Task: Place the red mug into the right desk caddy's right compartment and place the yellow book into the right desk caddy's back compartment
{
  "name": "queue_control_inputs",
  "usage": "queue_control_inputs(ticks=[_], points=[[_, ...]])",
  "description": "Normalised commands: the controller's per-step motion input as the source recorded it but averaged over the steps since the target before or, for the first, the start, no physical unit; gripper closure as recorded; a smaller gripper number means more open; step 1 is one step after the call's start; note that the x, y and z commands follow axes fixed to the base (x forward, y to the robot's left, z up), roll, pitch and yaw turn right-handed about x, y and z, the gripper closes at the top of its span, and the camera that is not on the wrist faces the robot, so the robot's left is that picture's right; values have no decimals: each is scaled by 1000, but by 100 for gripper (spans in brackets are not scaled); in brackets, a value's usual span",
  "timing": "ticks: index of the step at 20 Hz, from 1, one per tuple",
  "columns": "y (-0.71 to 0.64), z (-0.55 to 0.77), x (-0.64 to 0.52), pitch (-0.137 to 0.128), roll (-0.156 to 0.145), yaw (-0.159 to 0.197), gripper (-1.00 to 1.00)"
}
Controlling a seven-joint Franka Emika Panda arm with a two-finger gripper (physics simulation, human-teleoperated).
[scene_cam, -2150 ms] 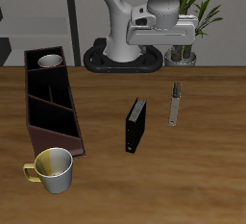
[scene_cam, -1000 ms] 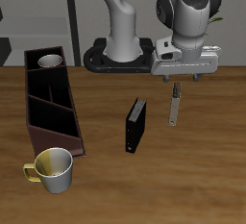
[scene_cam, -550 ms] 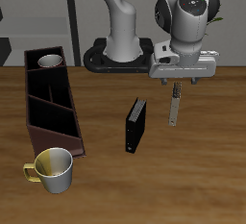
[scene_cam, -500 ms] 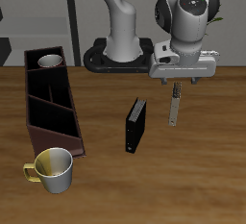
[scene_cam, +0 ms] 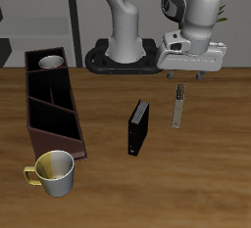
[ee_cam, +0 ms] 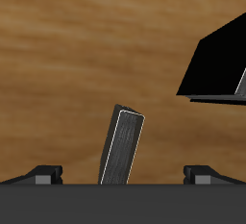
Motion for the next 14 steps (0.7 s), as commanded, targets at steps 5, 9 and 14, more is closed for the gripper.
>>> queue_control_inputs(ticks=[5,9,14], points=[[112,51,-50,-10,6,-38,-100],[41,47,-94,-51,-2,-15,-100],[-38,-24,-53,-50,-17,45,-100]])
